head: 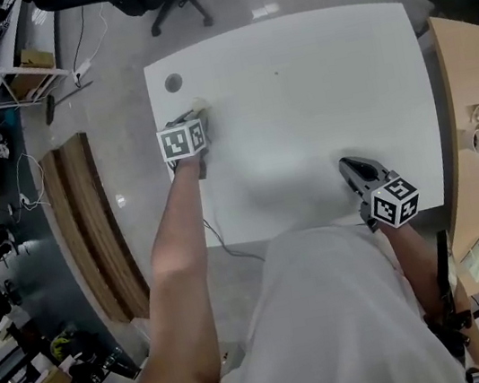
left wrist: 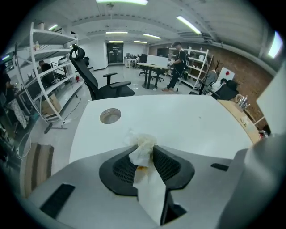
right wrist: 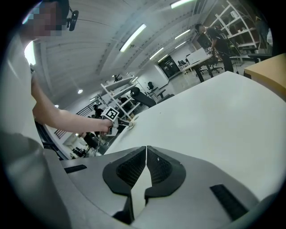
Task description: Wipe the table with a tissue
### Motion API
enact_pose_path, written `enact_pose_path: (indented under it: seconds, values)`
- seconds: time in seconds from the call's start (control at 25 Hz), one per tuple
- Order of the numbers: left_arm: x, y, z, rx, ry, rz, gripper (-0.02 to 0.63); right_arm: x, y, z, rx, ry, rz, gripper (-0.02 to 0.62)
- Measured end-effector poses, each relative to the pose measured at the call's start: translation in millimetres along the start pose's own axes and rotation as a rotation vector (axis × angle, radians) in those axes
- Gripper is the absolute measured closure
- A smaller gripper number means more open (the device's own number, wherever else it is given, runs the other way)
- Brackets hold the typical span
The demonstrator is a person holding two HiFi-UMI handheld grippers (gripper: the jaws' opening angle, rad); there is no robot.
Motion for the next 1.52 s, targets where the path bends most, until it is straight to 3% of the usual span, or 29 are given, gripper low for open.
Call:
enact_pose_path:
  seconds: [0.36, 0.68, 1.08, 1.28, 1.4, 1.52]
  values:
    - [-12.6, -7.8, -1.7, -0.212, 0.123, -0.078, 0.505, -0.3, -14.3, -1.6, -0.019, -0.007, 0.018, 0.578]
    - [-13.5, -33.4, -11.2, -0.321, 0.119, -0.059, 0.508, -3.1, -14.3, 0.0, -0.022, -0.009, 0.005, 0.578]
    - [-14.2, -75.1, -1.7, -0.324, 0.123, 0.046, 0.508, -0.4, -14.2, -0.6, -0.018, -0.019, 0.004, 0.578]
    - [-9.5, -130.2, 15.9, -0.215, 0.098, 0.260, 0.506, 5.8, -13.9, -0.8, -0.012, -0.028, 0.005, 0.578]
    - [0.6, -174.3, 18.2, -0.205, 0.021, 0.320, 0.505, 9.0, -14.5, -3.3, -0.009, -0.032, 0.007, 0.578]
    - [8.8, -207.7, 17.7, -0.141, -0.030, 0.362, 0.505, 11.3, -15.6, -5.4, -0.005, -0.034, 0.007, 0.578]
Point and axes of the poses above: the fingertips, and each gripper's own axes: x backward along the fingers, y to its left, z out of its underside, the point moved 2 cm from there along x, backward along the fingers, and after that the axes turned 2 degrees about -y, right-handed, at the moved point
